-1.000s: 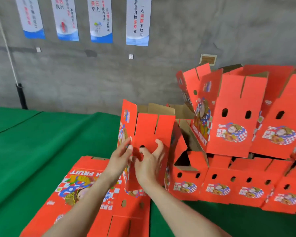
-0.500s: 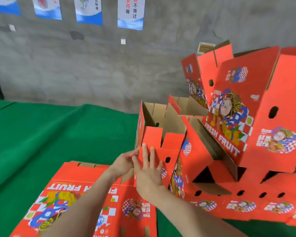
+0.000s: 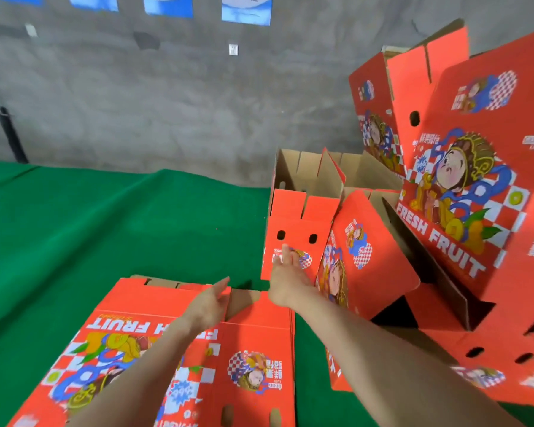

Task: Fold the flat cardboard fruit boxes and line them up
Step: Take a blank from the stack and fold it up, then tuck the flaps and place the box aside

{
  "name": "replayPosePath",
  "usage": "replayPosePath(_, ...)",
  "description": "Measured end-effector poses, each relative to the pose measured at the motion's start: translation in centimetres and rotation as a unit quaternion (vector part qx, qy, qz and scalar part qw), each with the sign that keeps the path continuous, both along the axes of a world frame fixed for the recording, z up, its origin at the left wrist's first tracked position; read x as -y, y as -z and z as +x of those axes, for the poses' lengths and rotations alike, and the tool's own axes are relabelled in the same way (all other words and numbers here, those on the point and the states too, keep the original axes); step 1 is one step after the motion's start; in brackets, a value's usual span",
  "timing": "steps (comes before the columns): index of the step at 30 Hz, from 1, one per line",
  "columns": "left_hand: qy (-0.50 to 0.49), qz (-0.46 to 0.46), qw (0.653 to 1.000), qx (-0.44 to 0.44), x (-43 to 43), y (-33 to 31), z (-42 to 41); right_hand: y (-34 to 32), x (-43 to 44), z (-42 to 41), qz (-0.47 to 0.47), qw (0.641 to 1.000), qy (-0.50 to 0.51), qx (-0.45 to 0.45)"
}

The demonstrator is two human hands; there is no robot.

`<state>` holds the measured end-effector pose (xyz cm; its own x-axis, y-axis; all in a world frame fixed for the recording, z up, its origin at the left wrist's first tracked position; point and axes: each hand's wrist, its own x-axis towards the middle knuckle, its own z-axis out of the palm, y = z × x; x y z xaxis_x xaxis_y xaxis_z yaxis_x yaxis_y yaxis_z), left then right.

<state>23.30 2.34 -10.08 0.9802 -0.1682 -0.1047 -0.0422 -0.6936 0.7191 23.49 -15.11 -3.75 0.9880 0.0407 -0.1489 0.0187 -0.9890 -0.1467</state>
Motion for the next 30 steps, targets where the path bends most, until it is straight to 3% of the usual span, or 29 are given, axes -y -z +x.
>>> replayPosePath(4, 0.004, 0.138, 0.99, 0.002, -2.1, 1.8, -2.6, 3.3, -2.1, -3.9, 0.023, 0.996, -0.084, -0.034)
replayPosePath(7, -0.028, 0.286, 0.958, -0.018, -3.3, 2.7, -5.7, 6.3, -3.2, -7.7, 0.006, 0.984, -0.157, -0.083)
replayPosePath(10, -0.055, 0.324, 0.943, -0.047, -4.5, 4.0, -9.9, 8.6, -2.9, -11.4, -0.017, 0.974, -0.185, -0.128)
replayPosePath(14, -0.045, 0.349, 0.933, -0.078, -4.8, 5.6, -17.8, 10.2, -1.9, -16.5, 0.035, 0.975, -0.188, -0.116)
replayPosePath(16, -0.054, 0.33, 0.943, -0.004, -4.9, 4.6, -21.1, 10.9, -1.1, -19.2, 0.045, 0.975, -0.199, -0.089)
replayPosePath(18, -0.125, 0.284, 0.946, 0.089, -6.9, 4.0, -22.9, 11.2, 0.0, -21.6, 0.076, 0.986, -0.14, -0.05)
replayPosePath(20, -0.279, 0.219, 0.935, 0.017, -10.1, 3.3, -23.2, 11.0, 0.9, -23.1, 0.105, 0.994, -0.015, -0.024)
replayPosePath(23, -0.386, 0.116, 0.908, -0.116, -13.9, 2.7, -22.3, 9.8, 0.5, -23.4, 0.184, 0.973, 0.135, -0.019)
replayPosePath(27, -0.432, -0.003, 0.897, -0.097, -14.5, 1.2, -21.9, 7.0, -0.7, -23.1, 0.311, 0.916, 0.254, 0.009)
replayPosePath(30, -0.462, -0.082, 0.878, -0.093, -14.3, 0.1, -21.9, 4.9, -1.0, -23.6, 0.383, 0.878, 0.281, 0.056)
